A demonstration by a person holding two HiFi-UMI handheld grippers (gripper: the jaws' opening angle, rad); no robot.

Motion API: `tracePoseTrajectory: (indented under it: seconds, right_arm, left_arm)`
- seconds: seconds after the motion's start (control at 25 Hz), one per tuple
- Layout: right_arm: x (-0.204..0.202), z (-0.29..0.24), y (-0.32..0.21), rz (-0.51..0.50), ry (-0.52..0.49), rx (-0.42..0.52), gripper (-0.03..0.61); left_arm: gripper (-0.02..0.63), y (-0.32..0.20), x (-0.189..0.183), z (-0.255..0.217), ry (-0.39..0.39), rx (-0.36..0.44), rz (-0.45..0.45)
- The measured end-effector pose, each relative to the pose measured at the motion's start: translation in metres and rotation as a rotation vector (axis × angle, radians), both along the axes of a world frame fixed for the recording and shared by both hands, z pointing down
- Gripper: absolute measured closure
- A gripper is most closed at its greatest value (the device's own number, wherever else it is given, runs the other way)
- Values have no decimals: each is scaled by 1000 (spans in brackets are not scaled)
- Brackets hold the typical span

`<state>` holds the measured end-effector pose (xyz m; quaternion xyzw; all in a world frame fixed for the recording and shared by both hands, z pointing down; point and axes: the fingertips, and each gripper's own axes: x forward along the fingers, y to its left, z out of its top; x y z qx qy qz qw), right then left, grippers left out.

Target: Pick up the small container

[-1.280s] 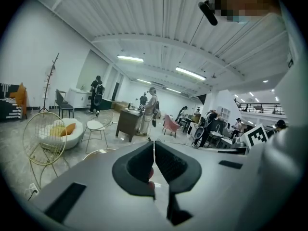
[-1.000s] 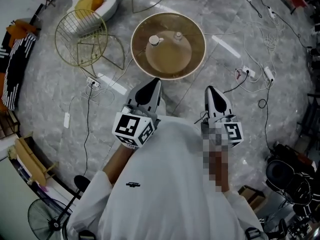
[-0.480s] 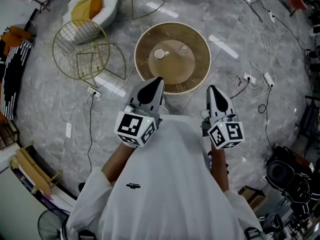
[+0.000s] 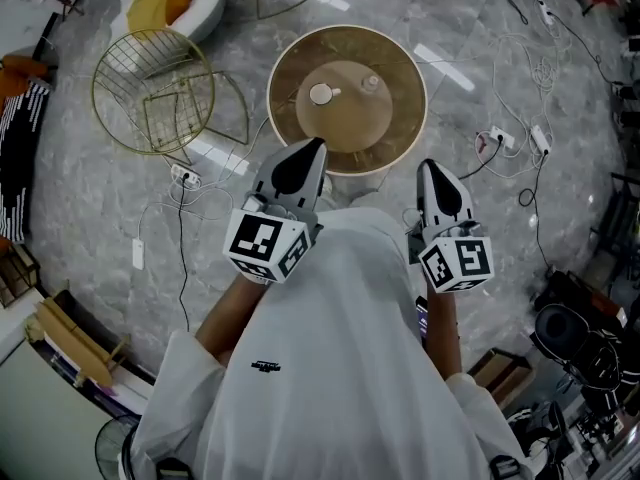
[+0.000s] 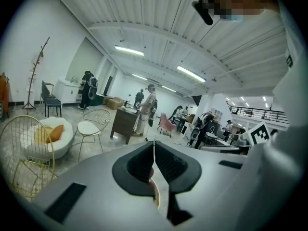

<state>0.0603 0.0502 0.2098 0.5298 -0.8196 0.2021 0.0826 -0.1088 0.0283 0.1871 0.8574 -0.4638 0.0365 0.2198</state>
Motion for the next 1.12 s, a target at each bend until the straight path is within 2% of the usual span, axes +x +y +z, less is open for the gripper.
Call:
tracePoseTrajectory:
  seconds: [0.28,0.6,1.12]
  right_arm:
    - [7,2,-7,0,21,-7,572]
    - [15,6,-25,-14,14,-21,572]
    - [30,63,-82,-116,33,-80,572]
  left_arm:
    - [589,-4,13,2,-8,-11,28]
    - [589,-18,21,5,-12,-37,0]
    - [589,-67,47,55,-82,-142,-21]
